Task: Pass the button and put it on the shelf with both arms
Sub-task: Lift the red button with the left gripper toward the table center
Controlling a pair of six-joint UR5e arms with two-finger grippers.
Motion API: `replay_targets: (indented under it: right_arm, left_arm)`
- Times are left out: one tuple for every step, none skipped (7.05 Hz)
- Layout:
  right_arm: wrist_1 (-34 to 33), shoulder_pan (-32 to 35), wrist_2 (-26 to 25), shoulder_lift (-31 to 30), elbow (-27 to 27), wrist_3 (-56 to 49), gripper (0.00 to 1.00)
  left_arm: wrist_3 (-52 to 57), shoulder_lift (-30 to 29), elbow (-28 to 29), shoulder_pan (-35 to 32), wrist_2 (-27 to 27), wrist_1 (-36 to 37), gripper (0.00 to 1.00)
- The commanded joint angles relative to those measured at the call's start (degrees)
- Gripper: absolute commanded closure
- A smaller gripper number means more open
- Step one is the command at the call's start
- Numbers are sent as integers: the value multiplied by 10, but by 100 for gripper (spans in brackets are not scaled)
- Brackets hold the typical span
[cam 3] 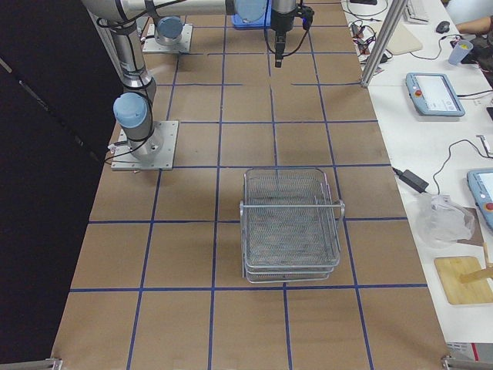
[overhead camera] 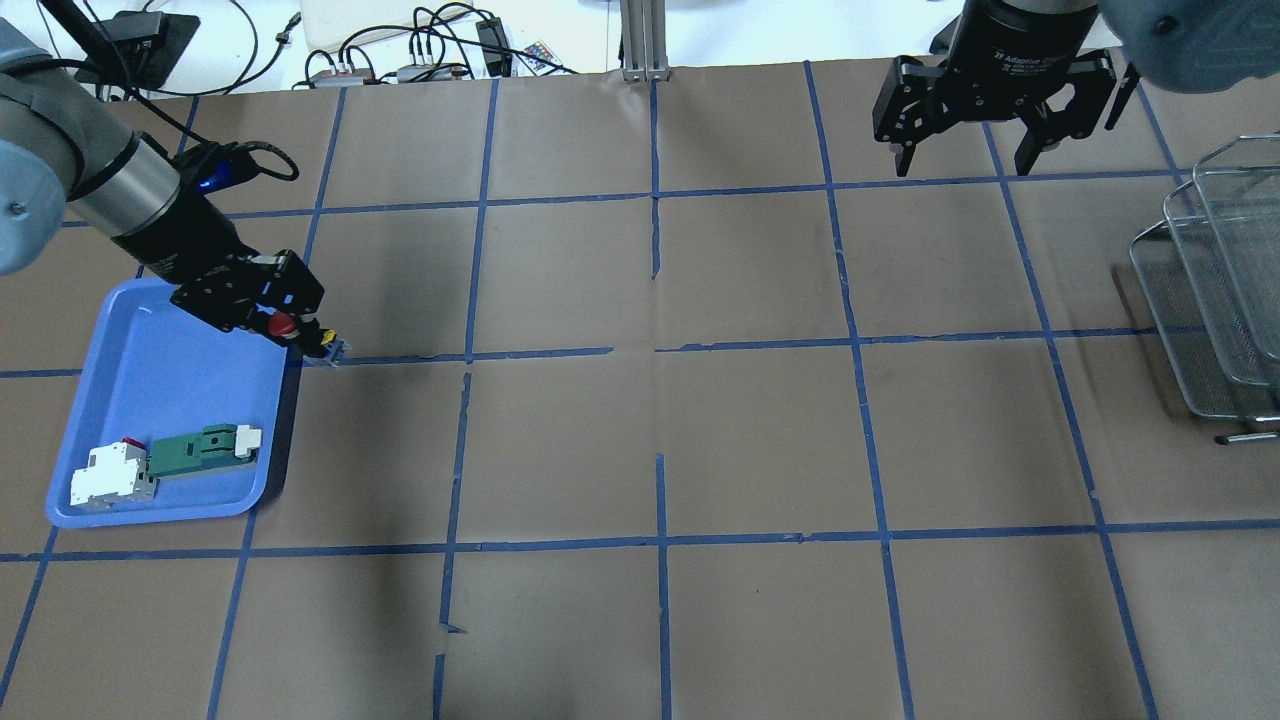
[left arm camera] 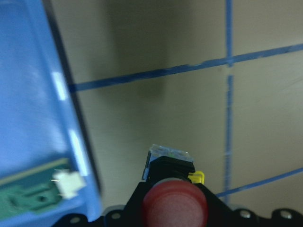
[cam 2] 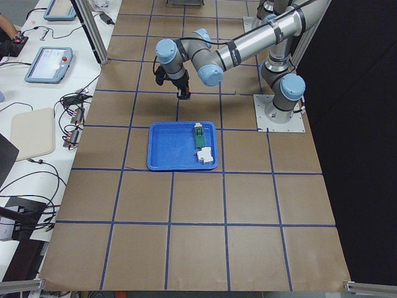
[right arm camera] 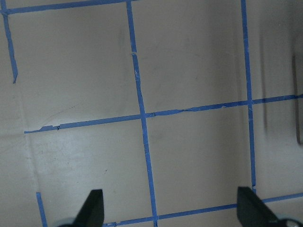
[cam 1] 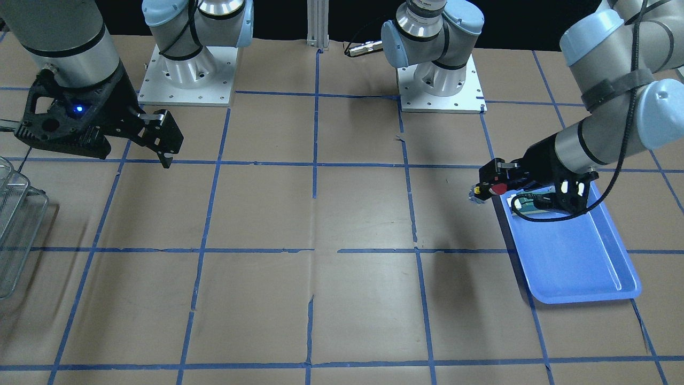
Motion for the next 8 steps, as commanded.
replay_targets:
  right_arm:
    - [-1, -2, -2, 0, 0, -3, 0]
    - [-1, -7, -1, 0, 0, -7, 0]
    - [1, -10, -2, 0, 0, -7, 0]
    - [0, -10, -2, 0, 0, -7, 0]
    - [1, -10, -2, 0, 0, -7, 0]
    - [-1, -12, -2, 0, 0, -7, 0]
    - [0, -21, -2, 0, 0, -9, 0]
    - [3, -41, 8, -3, -5, -10, 0]
  left_arm:
    - [-239, 13, 1, -98, -119, -6, 95]
    - [-346, 9, 0, -128, -183, -2, 95]
    - [-429, 0, -3, -147, -273, 11, 94]
    - [-479, -7, -10, -155, -363, 27, 94]
    - [-530, -11, -11, -168, -433, 34, 94]
    - [-610, -15, -11, -187, -488, 83, 94]
    - [-730, -22, -10, -205, -492, 166, 94]
    - [-868, -24, -5, -230, -492, 260, 93]
